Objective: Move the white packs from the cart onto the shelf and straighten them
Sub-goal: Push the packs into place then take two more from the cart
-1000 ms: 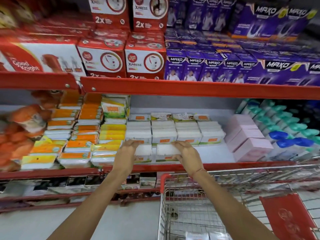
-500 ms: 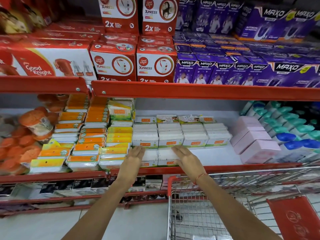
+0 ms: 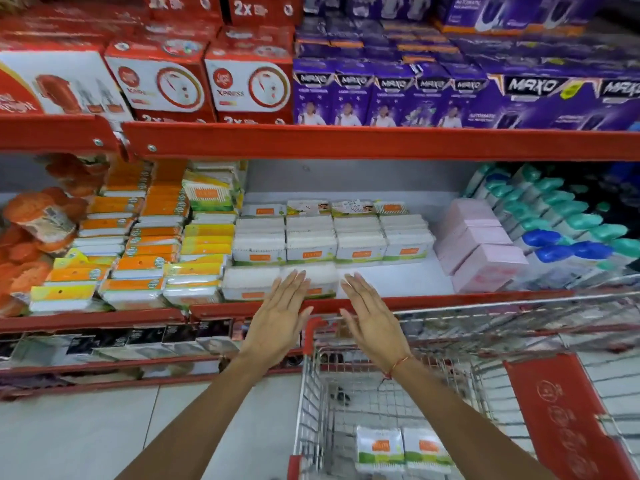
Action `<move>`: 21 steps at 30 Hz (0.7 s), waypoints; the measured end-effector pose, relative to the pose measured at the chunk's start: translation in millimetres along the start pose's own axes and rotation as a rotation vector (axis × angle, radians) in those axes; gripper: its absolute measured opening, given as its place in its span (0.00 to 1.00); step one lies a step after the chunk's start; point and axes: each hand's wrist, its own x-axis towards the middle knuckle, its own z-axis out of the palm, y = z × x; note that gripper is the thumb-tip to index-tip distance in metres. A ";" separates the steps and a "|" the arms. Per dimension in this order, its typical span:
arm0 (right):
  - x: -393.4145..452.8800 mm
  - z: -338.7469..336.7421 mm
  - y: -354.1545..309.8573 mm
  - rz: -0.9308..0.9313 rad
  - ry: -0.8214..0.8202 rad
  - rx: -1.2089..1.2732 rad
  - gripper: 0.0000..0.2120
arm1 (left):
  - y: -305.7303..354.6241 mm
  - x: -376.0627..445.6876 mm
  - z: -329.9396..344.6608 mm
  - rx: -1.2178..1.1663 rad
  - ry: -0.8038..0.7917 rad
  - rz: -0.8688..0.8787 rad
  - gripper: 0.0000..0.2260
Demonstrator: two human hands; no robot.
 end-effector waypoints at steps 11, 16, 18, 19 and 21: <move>-137.4 19.9 111.3 0.199 -0.226 0.073 0.19 | 137.8 -4.1 85.9 -0.215 -0.145 0.130 0.16; -194.7 53.6 155.3 0.279 -0.521 0.117 0.16 | 166.9 -25.0 156.2 -0.206 -0.544 0.119 0.23; -213.2 72.3 171.1 0.324 -0.655 0.139 0.21 | 175.5 -37.4 190.1 -0.221 -0.731 0.075 0.22; -221.7 82.3 176.6 0.337 -0.716 0.143 0.24 | 179.3 -44.4 205.0 -0.213 -0.805 0.055 0.22; -233.6 97.6 183.9 0.358 -0.818 0.144 0.30 | 184.0 -56.9 227.3 -0.162 -0.947 0.023 0.25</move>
